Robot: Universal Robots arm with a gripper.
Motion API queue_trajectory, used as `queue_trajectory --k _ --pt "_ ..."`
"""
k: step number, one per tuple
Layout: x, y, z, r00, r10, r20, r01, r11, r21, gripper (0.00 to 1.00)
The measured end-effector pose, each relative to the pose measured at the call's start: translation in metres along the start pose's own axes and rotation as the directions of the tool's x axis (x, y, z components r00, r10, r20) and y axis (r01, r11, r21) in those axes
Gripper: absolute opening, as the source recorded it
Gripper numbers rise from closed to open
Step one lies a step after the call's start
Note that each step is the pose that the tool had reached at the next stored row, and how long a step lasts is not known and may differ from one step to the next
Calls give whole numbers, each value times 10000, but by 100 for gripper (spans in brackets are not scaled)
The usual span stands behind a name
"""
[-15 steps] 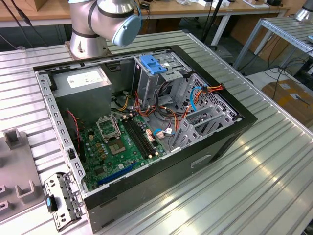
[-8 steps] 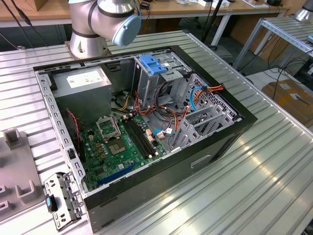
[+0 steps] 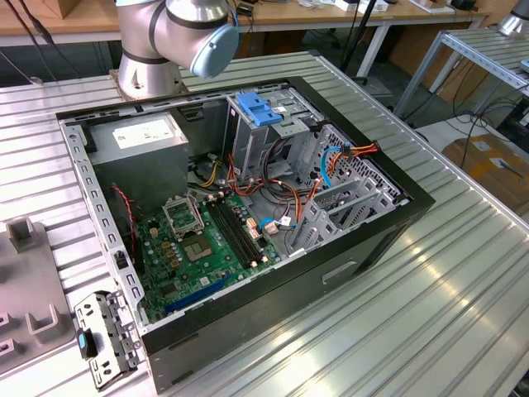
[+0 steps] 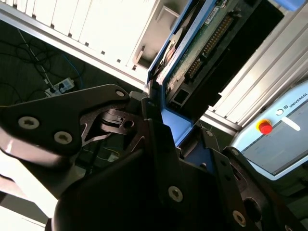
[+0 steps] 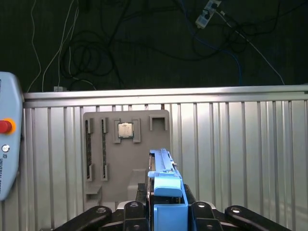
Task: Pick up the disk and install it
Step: 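Pick up the disk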
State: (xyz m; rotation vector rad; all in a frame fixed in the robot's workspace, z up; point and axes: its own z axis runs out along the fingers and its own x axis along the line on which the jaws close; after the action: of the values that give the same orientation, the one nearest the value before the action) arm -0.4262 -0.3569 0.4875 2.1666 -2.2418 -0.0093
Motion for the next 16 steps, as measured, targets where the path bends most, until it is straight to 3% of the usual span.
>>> queue_trajectory --k 16 --pt "-12 -345 -8 10000 3 0 -3 10000 -2 37"
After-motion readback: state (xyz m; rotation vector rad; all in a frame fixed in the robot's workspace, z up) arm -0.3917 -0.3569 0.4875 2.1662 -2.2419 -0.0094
